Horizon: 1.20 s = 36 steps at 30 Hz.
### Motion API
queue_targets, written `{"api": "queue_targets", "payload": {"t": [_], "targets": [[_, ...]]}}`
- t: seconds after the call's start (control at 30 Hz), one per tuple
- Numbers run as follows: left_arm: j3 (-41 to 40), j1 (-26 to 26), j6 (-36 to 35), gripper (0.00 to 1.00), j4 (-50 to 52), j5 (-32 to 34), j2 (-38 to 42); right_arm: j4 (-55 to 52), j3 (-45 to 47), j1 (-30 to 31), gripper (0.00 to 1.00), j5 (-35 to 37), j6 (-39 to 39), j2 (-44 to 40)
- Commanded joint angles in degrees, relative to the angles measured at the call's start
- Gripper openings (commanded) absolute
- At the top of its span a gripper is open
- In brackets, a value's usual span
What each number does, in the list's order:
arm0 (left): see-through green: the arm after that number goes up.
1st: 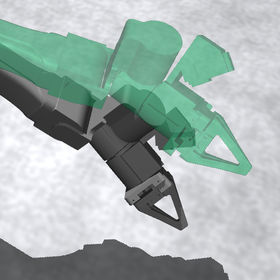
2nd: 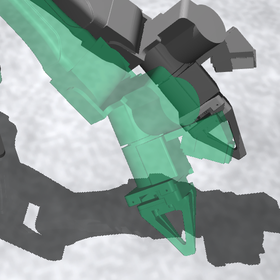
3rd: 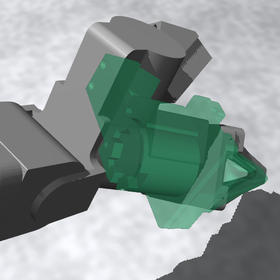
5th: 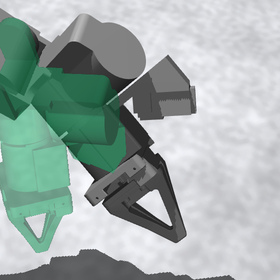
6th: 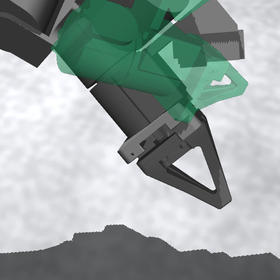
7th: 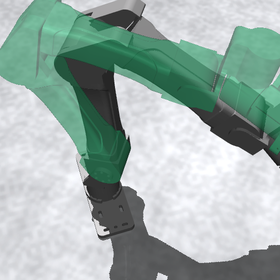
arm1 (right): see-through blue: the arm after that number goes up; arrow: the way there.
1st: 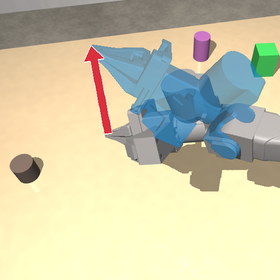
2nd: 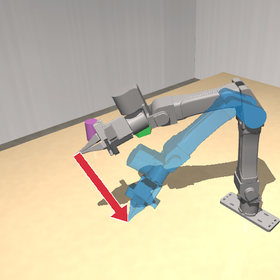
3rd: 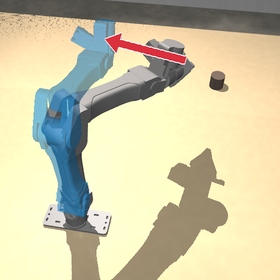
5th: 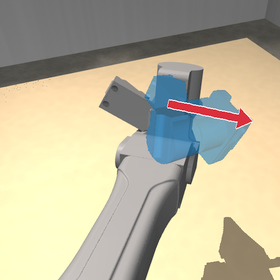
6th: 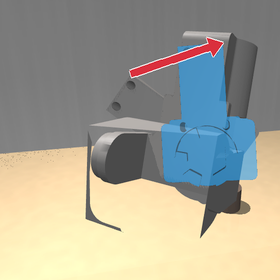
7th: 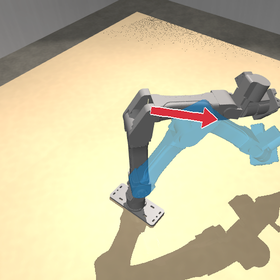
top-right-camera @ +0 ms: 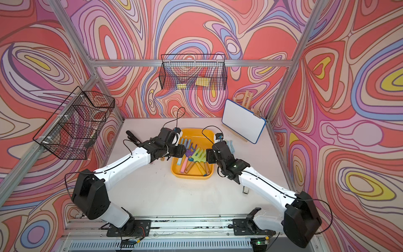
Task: Take the hand rake out of the storage box
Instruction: Pick up the rake from the storage box.
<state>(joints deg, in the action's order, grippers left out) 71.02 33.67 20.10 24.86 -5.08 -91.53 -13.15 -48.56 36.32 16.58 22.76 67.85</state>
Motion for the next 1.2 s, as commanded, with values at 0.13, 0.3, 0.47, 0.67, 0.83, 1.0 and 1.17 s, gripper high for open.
{"api": "queue_targets", "payload": {"t": [0.13,0.3,0.47,0.67,0.83,1.0,1.17], "targets": [[3.67,3.30,0.39,0.47,1.98,5.11,-8.91,-3.76,3.22,-2.06,0.65,6.73,-0.76,-12.59],[6.30,4.06,-0.44,0.48,3.20,7.86,-13.30,-5.65,3.94,-2.83,0.65,7.30,-1.47,-16.72],[9.65,4.67,-1.55,0.48,5.93,11.31,-16.80,-5.97,4.59,-3.05,0.65,8.28,-2.15,-18.28],[10.63,4.65,-1.99,0.47,7.74,13.34,-19.55,-5.61,4.87,-3.40,0.65,8.11,-2.55,-17.94],[11.44,4.65,-1.95,0.46,8.44,13.36,-21.85,-5.84,4.87,-3.79,0.65,8.18,-2.89,-18.83],[12.30,4.65,-1.99,0.45,8.28,12.83,-24.44,-5.92,5.03,-4.06,0.65,7.77,-2.73,-19.25],[12.16,4.65,-2.08,0.43,7.99,13.03,-25.37,-5.87,4.96,-4.23,0.65,7.20,-2.67,-19.51]]}}
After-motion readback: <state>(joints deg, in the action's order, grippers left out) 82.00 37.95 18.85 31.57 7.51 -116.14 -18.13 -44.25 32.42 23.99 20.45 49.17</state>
